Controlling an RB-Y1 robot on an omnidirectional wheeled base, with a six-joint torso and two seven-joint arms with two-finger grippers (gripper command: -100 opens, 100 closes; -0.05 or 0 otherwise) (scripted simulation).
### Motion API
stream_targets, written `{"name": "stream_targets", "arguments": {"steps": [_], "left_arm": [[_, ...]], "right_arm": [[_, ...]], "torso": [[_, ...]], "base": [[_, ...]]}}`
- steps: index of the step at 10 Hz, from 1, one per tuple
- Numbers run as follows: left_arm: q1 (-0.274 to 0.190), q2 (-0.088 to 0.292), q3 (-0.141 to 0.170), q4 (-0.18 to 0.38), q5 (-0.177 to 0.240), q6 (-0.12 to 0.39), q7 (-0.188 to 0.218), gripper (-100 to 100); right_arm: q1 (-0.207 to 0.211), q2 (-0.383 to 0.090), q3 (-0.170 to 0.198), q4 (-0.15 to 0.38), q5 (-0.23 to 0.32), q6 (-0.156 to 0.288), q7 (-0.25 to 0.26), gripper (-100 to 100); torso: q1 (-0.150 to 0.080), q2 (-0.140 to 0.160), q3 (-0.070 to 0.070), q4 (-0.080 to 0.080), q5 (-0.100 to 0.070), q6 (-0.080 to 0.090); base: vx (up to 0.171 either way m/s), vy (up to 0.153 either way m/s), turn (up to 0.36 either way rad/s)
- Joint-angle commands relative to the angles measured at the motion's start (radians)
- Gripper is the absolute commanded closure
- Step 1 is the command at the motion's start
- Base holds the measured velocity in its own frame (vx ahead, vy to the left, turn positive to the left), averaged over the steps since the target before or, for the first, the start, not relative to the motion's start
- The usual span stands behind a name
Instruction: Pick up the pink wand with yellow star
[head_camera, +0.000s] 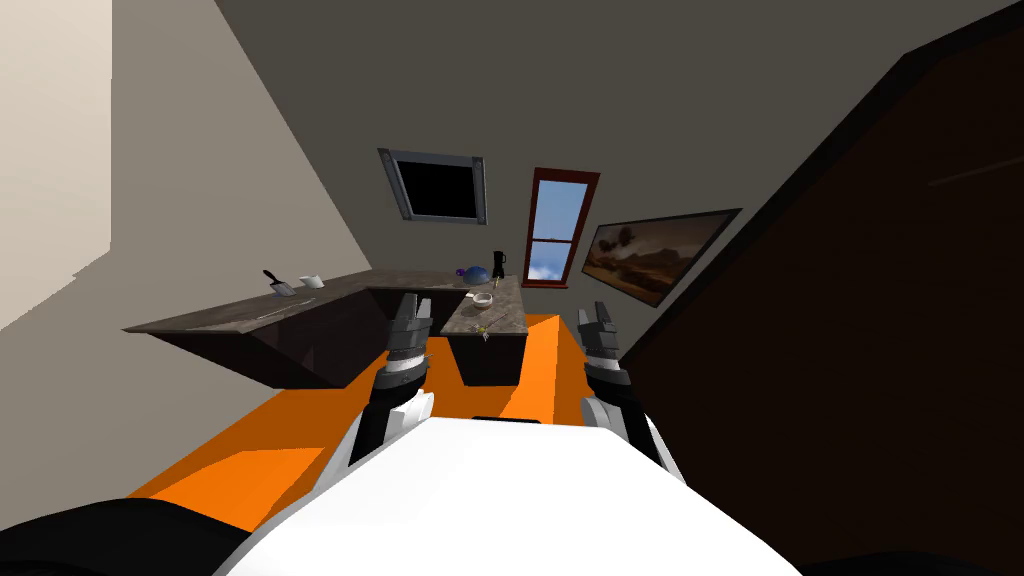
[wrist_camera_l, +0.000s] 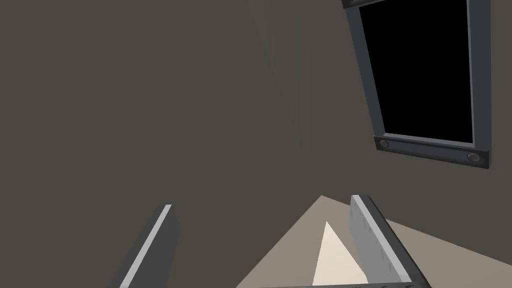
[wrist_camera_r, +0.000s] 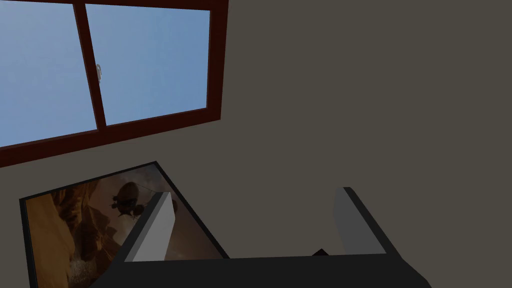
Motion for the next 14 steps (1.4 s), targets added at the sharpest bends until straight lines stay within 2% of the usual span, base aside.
{"name": "stream_targets", "arguments": {"steps": [1, 2, 3, 7, 12, 14], "left_arm": [[0.002, 0.029, 0.005, 0.016, 0.004, 0.002, 0.006, -100], [0.004, 0.044, 0.008, 0.027, 0.006, 0.004, 0.01, -100], [0.007, 0.075, 0.017, 0.055, 0.012, 0.008, 0.021, -100], [0.013, 0.131, 0.04, 0.138, 0.03, 0.021, 0.05, -100], [0.016, 0.178, 0.074, 0.277, 0.059, 0.043, 0.092, -100], [0.015, 0.184, 0.081, 0.309, 0.065, 0.048, 0.1, -100]], "right_arm": [[0.0, 0.0, 0.0, 0.0, 0.0, 0.0, 0.0, 0], [0.0, 0.0, 0.0, 0.0, 0.0, 0.0, 0.0, 0], [0.0, 0.0, 0.0, 0.0, 0.0, 0.0, 0.0, 0], [0.0, 0.0, 0.0, 0.0, 0.0, 0.0, 0.0, 0], [0.0, 0.0, 0.0, 0.0, 0.0, 0.0, 0.0, 0], [0.0, 0.0, 0.0, 0.0, 0.0, 0.0, 0.0, 0]], "torso": [[0.0, 0.0, 0.0, 0.0, 0.0, 0.0], [0.0, 0.001, 0.0, 0.0, 0.0, 0.0], [0.0, 0.001, 0.001, 0.0, 0.0, 0.0], [0.0, 0.003, 0.002, 0.001, 0.0, 0.0], [-0.002, 0.002, 0.001, 0.0, 0.0, 0.0], [-0.002, 0.001, 0.001, 0.0, 0.0, 0.0]], "base": [[-0.013, -0.006, 0.01], [-0.023, -0.006, 0.013], [-0.034, -0.009, 0.021], [-0.039, -0.011, 0.02], [-0.028, -0.026, 0.032], [-0.008, -0.028, 0.027]]}}
